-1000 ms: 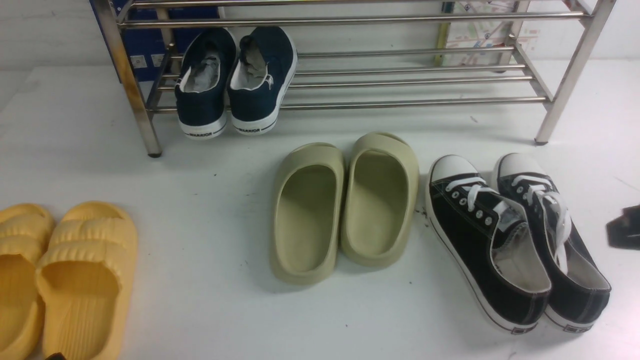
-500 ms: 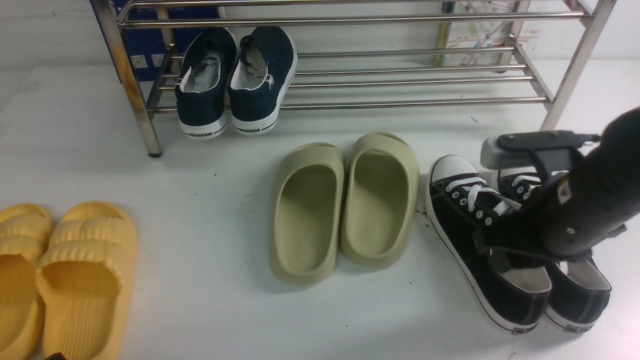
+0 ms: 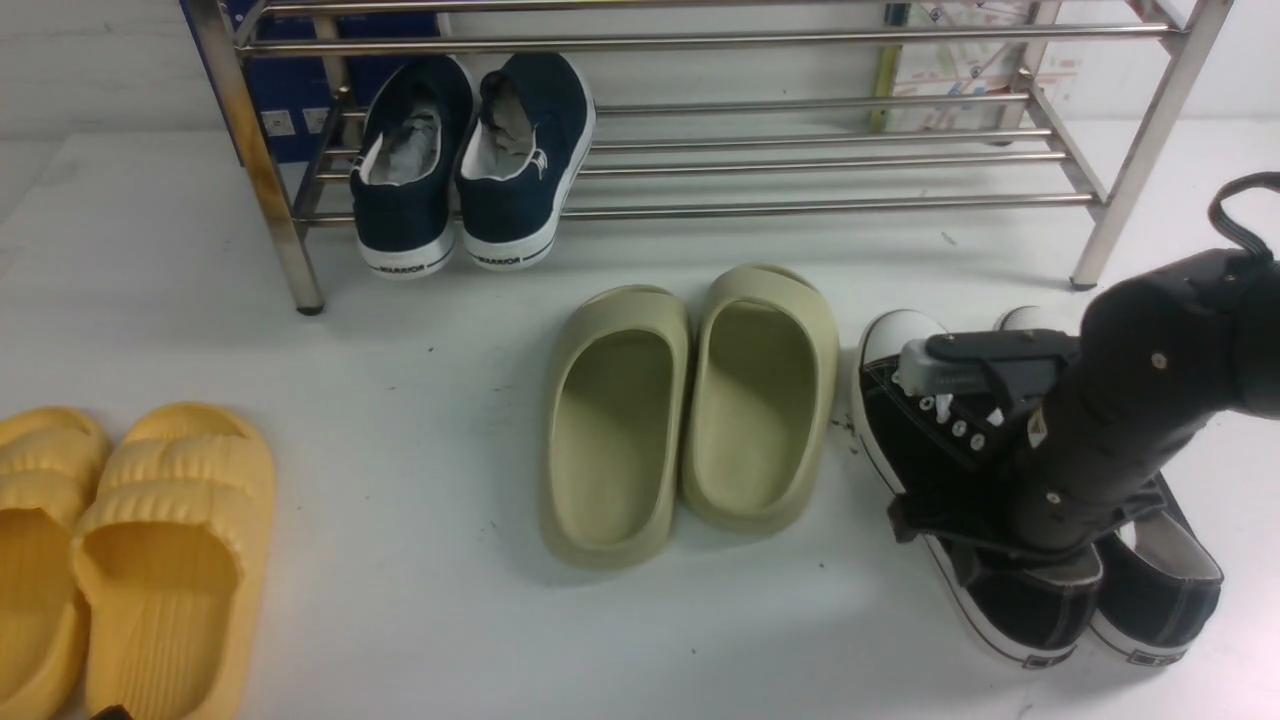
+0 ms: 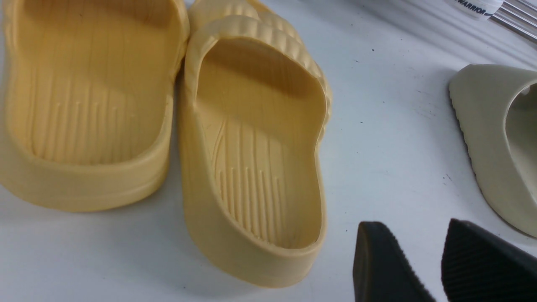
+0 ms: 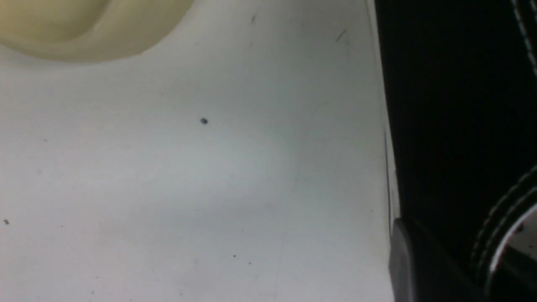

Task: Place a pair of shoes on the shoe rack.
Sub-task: Use the right arm to grab the shoe closest to it, then use the right arm to put a shoe into the shoe rack

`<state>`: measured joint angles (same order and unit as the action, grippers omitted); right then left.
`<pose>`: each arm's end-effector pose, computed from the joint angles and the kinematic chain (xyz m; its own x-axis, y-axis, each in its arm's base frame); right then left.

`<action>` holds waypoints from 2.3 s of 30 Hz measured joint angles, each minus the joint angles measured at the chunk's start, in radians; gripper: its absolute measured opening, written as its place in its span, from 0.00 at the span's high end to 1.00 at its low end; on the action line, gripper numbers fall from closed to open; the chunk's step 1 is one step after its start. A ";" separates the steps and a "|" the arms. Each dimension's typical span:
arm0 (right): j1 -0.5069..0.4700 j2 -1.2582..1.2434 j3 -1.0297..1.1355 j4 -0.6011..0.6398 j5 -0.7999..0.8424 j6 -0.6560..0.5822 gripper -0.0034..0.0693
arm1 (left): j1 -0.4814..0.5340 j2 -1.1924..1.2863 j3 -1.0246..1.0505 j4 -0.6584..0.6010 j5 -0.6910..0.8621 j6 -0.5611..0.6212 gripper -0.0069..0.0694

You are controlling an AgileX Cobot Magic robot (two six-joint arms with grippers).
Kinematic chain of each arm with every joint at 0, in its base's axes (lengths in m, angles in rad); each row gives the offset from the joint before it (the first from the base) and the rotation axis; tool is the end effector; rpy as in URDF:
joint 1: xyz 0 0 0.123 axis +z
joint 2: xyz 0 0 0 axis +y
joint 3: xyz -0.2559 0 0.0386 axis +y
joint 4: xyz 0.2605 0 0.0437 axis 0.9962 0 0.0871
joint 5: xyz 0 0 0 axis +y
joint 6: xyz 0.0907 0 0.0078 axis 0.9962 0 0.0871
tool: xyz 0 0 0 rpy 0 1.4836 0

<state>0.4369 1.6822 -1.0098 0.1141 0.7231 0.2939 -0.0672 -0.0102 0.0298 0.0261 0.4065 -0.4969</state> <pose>0.2884 0.1423 0.1573 -0.9750 -0.0475 -0.2170 -0.0846 0.9827 0.1648 0.0907 -0.0052 0.1672 -0.3214 -0.4349 -0.8412 -0.0999 0.8989 -0.4266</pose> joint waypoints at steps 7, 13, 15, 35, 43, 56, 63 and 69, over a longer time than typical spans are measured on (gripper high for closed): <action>0.000 -0.046 -0.067 0.020 0.117 -0.038 0.94 | 0.000 0.000 0.000 0.000 0.000 0.000 0.60; 0.001 -0.072 -0.215 0.034 0.232 -0.041 0.94 | 0.000 0.000 0.000 0.000 0.000 0.000 0.60; 0.001 -0.071 -0.256 0.034 0.238 -0.048 0.94 | 0.000 0.000 0.000 0.000 0.000 0.000 0.60; 0.001 0.232 -0.705 0.034 0.193 -0.187 0.94 | 0.000 0.000 0.000 0.000 0.000 0.000 0.60; 0.001 0.345 -0.819 0.038 0.193 -0.191 0.94 | 0.000 0.000 0.000 0.000 0.000 0.000 0.60; -0.030 0.494 -1.106 0.038 0.205 -0.192 0.94 | 0.000 0.000 0.000 0.000 0.000 0.000 0.60; -0.089 0.551 -1.145 0.041 0.172 -0.192 0.94 | 0.000 0.000 0.000 0.000 0.000 0.000 0.60; -0.110 0.584 -1.145 0.045 0.120 -0.265 0.94 | 0.000 0.000 0.000 0.000 0.000 0.000 0.60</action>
<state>0.3268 2.2660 -2.1549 0.1587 0.8429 0.0286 -0.0672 -0.0102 0.0298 0.0261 0.4065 -0.4969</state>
